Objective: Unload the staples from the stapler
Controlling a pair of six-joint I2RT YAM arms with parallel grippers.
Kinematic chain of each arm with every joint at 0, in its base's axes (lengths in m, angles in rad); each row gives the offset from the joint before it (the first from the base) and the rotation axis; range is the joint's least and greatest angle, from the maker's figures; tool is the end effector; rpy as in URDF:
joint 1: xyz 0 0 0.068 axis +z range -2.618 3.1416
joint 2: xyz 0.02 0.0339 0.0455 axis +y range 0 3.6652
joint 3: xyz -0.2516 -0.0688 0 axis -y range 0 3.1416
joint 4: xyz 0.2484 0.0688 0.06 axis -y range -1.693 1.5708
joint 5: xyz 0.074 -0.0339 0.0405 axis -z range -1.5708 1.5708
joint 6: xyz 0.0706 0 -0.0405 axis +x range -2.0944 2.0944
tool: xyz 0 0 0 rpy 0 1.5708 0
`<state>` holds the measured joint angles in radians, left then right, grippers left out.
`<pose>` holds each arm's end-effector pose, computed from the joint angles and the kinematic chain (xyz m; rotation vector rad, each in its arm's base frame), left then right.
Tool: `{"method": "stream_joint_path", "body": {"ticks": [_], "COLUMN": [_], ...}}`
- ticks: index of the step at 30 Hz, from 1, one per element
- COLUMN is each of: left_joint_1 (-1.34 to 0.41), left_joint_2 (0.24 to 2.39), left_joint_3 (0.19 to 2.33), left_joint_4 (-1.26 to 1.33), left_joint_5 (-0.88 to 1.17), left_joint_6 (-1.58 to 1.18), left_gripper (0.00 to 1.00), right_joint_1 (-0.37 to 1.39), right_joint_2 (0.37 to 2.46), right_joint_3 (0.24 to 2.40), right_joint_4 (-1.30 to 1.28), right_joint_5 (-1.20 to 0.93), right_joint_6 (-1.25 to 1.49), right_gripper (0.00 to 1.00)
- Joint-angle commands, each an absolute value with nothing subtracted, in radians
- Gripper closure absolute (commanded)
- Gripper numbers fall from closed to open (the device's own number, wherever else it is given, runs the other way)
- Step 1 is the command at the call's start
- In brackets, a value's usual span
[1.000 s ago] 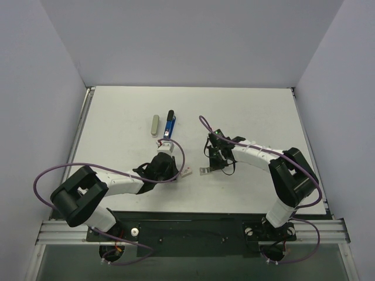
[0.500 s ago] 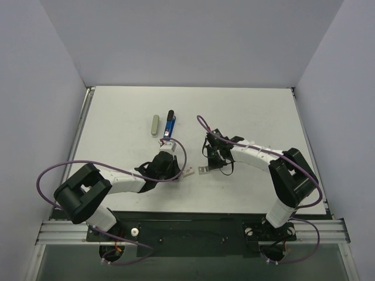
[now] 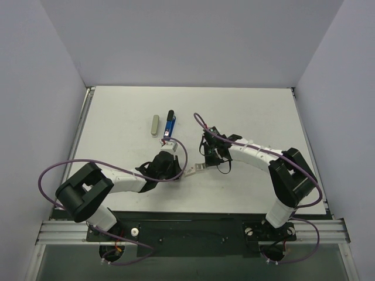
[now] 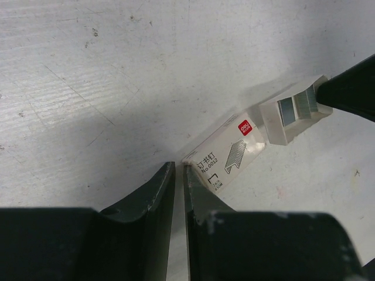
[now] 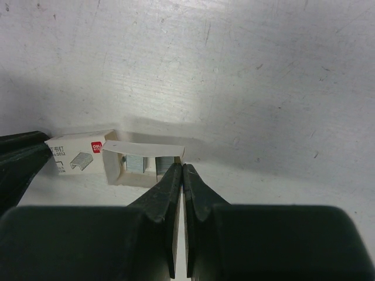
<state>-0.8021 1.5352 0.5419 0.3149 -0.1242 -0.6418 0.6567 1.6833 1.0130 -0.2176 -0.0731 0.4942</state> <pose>0.2212 -0.2161 0.0992 0.1170 2.3188 -0.6254 0.2909 0.2308 0.1442 -0.2398 2.5369 0.5709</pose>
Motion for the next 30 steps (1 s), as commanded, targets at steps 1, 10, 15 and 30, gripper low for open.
{"method": "stream_joint_path", "body": {"ticks": [1, 10, 15, 30], "left_joint_1": [-0.798, -0.798, -0.799, -0.799], "left_joint_2": [1.554, 1.557, 1.557, 1.559], "left_joint_3": [0.560, 0.565, 0.564, 0.560], "left_joint_4": [0.327, 0.331, 0.333, 0.344], "left_joint_5": [-0.095, -0.089, -0.087, -0.078], "left_joint_6": [-0.620, -0.614, -0.614, -0.611], "left_gripper": [0.78, 0.80, 0.80, 0.81], "right_joint_1": [0.669, 0.683, 0.707, 0.724], "right_joint_2": [1.697, 1.718, 1.730, 1.753], "right_joint_3": [1.051, 1.061, 1.071, 1.088], "right_joint_4": [-0.265, -0.287, -0.288, -0.281], "right_joint_5": [-0.026, 0.029, 0.035, 0.041], "right_joint_6": [0.489, 0.486, 0.485, 0.499], "right_gripper": [1.00, 1.00, 1.00, 1.00]}}
